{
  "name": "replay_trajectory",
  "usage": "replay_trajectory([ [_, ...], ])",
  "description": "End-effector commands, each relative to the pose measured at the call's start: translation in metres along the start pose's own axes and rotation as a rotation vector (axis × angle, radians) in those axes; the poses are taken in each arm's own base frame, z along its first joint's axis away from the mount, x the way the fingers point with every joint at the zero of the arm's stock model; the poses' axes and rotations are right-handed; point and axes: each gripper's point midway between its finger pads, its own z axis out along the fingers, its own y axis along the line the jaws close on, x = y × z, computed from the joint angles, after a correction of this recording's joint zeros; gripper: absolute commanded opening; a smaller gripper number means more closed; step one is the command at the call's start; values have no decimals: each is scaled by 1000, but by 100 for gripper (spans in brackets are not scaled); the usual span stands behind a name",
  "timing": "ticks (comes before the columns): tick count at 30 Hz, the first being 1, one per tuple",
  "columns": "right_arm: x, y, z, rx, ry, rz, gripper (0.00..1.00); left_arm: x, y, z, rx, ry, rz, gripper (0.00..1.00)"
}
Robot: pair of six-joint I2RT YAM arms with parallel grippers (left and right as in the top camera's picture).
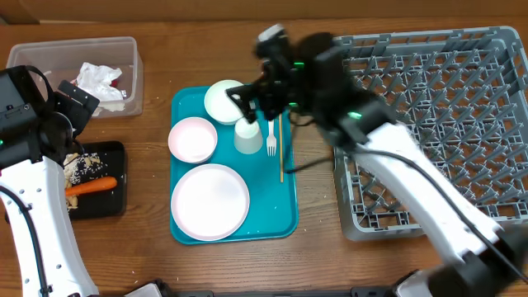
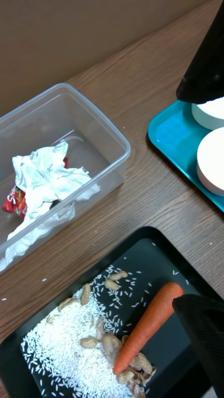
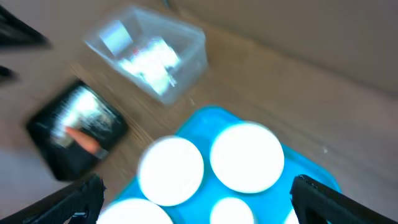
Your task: Sort waste into correct bins and load items into the dishwasher rack
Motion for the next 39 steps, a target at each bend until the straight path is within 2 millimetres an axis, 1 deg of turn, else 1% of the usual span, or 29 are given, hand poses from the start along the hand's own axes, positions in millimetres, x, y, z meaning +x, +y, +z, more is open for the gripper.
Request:
replay_trajectory([
  [1,5,-20,17,129,43,-34,100,-4,2,-2,-8,-17,-14,100],
  [4,37,-18,36,98,154,-16,100,-4,2,-2,-8,-16,-14,100],
  [5,52,-9,43,38,203,0,100,-4,2,-2,-8,-17,-14,100],
  [6,58,-2,46,-8,226,10,100,-4,2,-2,-8,-17,-14,100],
  [7,62,0,49,-29,235,15,100,-4,2,-2,-8,-16,-14,100],
  [9,68,5,55,-67,252,25,100,-4,2,-2,-8,-17,-14,100],
  [10,75,3,61,-69,270,34,100,-4,2,-2,-8,-17,-14,100],
  [12,89,-8,74,-17,306,72,100,-4,2,-2,-8,-17,-14,100],
  [14,104,-38,86,154,330,188,100,-4,2,-2,-8,-17,-14,100],
  [15,109,-43,89,179,337,201,100,-4,2,-2,-8,-17,-14,100],
  [17,119,-47,96,188,359,207,100,-4,2,-2,-8,-17,-14,100],
  [22,137,-50,109,196,400,231,100,-4,2,-2,-8,-17,-14,100],
  [24,143,-50,115,195,410,261,97,-4,2,-2,-8,-17,-14,100],
  [26,149,-44,122,170,421,277,93,-4,2,-2,-8,-16,-14,100],
  [29,157,-33,128,142,442,270,93,-4,2,-2,-8,-17,-14,100],
  [32,159,-24,130,130,448,257,93,-4,2,-2,-8,-17,-14,100],
  [34,161,-19,130,126,455,251,90,-4,2,-2,-8,-16,-14,100],
  [37,164,-21,129,141,463,252,85,-4,2,-2,-8,-17,-14,100],
  [38,166,-29,128,195,463,279,85,-4,2,-2,-8,-17,-14,100],
  [39,167,-31,127,211,464,285,84,-4,2,-2,-8,-17,-14,100],
])
